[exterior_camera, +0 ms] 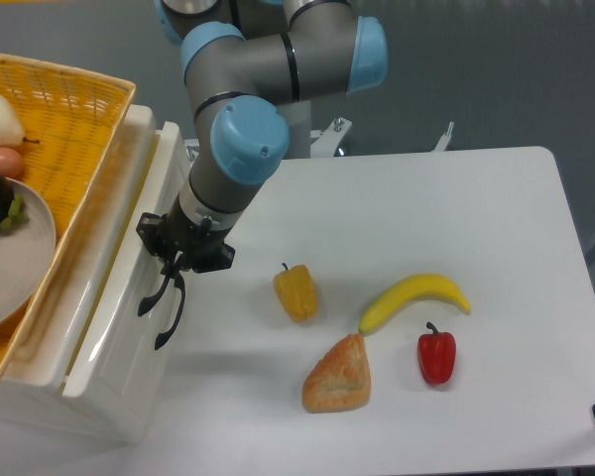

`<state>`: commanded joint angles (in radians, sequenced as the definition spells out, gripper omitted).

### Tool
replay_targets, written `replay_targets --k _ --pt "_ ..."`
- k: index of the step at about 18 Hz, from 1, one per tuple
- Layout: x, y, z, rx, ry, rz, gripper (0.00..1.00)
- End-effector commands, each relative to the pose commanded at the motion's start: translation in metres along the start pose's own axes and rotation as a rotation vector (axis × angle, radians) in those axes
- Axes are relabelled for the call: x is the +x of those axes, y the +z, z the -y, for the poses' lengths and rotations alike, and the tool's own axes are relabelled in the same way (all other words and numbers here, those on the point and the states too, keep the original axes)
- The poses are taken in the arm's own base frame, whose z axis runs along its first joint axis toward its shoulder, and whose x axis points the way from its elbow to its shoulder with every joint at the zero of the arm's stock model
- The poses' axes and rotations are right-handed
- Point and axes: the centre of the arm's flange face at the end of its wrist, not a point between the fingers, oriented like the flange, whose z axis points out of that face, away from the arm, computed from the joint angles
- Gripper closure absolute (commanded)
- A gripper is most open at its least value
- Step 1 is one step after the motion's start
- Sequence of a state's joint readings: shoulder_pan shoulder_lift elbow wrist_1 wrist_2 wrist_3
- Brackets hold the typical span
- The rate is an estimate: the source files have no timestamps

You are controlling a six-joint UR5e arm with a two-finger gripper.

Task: Slide the top white drawer open
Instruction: 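Close the gripper around the black handle of the upper drawer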

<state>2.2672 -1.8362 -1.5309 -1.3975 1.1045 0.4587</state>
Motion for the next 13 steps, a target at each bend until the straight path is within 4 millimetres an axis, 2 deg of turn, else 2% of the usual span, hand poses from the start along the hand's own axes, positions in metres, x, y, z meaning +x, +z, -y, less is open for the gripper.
replay_targets --k 6,13 --pt "-0.0016 0.0022 0.0007 -0.002 0.0 -0.001 0.87" --pt "-0.0063 -0.0042 0.0011 0.008 -0.006 0.005 0.87"
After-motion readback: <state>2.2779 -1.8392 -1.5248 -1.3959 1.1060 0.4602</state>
